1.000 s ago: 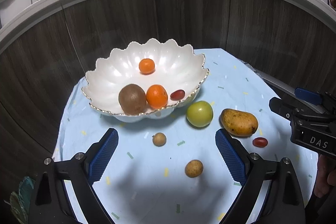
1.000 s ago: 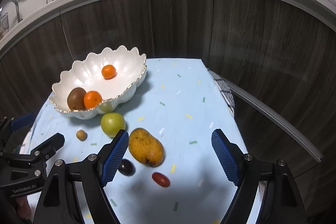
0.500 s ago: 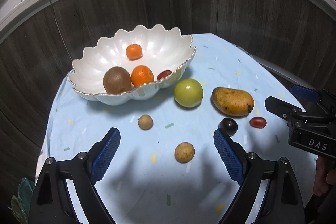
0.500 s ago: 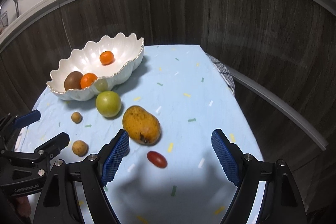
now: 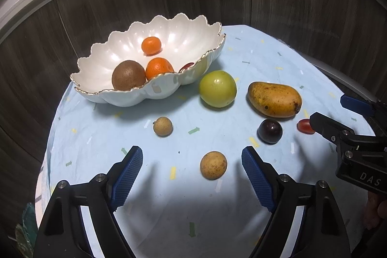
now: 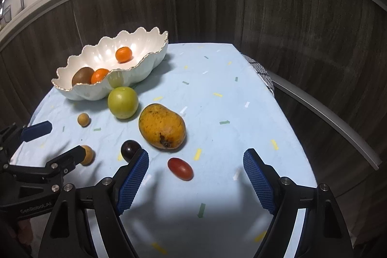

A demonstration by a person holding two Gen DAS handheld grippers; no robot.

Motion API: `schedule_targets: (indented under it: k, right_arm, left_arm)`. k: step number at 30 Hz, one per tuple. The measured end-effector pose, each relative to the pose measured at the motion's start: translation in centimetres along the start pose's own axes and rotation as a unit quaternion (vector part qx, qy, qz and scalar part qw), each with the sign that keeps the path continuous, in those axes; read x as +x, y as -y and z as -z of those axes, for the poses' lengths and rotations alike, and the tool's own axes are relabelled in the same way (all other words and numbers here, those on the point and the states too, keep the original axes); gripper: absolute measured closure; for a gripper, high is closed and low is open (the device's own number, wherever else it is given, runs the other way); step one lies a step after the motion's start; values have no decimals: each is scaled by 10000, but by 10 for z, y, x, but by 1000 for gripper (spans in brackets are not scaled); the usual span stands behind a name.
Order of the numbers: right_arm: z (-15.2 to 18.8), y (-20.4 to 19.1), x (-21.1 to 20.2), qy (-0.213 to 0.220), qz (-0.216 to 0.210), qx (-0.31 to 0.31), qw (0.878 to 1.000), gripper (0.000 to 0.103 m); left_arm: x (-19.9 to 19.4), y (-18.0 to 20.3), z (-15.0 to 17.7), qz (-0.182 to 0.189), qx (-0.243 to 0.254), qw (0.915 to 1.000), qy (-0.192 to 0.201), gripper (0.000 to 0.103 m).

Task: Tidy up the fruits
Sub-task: 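Withdraw both open tools from the bowl toward the loose fruits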

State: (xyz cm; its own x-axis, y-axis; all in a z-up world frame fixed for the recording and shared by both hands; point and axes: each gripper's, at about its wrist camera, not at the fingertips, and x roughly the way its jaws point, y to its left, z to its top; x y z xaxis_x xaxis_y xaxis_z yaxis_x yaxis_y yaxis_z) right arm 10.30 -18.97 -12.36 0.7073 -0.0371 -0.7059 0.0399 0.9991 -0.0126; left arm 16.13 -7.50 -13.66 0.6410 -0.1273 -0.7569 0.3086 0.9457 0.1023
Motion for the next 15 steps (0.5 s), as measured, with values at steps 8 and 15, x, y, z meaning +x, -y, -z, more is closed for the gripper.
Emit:
schedule_targets:
  k: [8, 15]
  right_arm:
    - [3, -6, 8, -57, -70, -120, 9999, 36]
    - [5, -4, 15, -169, -164, -78, 9997, 48]
  left_arm:
    - [7, 2, 4, 18, -34, 10000, -66, 23]
    - [14, 3, 5, 77, -57, 9999, -123, 30]
